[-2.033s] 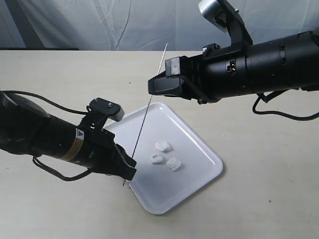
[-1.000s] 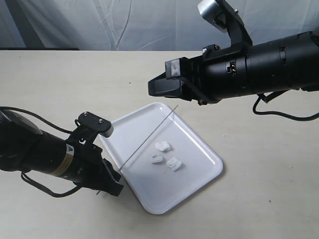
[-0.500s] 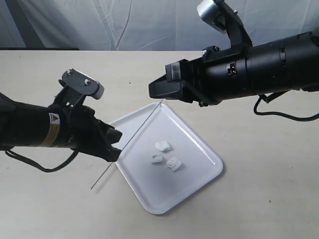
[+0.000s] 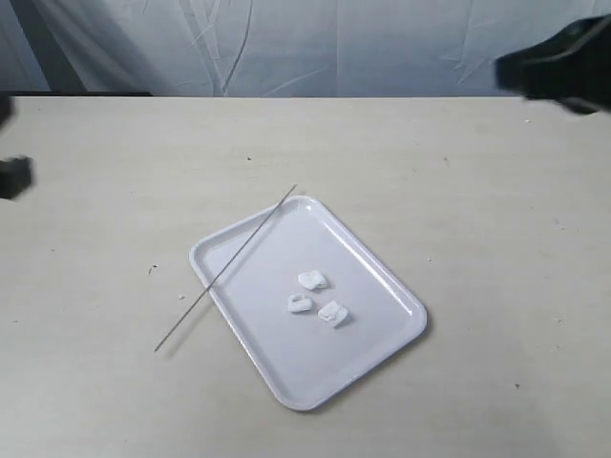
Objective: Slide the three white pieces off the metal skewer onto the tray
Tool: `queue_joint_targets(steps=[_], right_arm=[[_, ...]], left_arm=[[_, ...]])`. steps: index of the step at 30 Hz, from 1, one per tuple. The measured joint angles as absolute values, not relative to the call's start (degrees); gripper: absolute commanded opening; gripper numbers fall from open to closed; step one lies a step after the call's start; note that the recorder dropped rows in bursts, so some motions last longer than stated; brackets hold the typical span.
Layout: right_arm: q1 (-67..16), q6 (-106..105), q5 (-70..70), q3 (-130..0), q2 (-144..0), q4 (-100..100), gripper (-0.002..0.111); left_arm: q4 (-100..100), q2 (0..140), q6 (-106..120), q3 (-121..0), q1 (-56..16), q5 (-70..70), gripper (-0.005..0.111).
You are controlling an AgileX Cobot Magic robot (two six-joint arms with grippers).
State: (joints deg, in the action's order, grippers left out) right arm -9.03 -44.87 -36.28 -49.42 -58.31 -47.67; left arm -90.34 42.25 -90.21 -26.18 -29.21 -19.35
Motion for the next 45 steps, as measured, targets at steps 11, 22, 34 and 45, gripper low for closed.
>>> queue_joint_targets(steps=[11,22,34,45], right_arm=[[-3.04,-43.17,-13.65,-38.86,-36.42,-58.95,-0.001],[-2.94,-43.06,-7.88,-21.38,-21.81,-65.18,-0.001],[-2.94,-43.06,-3.7,-9.88,-21.57,-66.83,-0.001],[-2.94,-43.06,-2.11,-9.76,-21.57,-66.69,-0.001]], left_arm=[[-73.9,16.28,-74.7,-25.64,-29.21,-40.01,0.02],[-68.5,11.04,-68.72,-25.46,-29.21,-47.52,0.02],[-67.25,11.04,-69.1,-16.0,-29.21,-31.9,0.0],[-66.5,11.04,-75.59,-15.57,-29.21,-35.84,0.0]])
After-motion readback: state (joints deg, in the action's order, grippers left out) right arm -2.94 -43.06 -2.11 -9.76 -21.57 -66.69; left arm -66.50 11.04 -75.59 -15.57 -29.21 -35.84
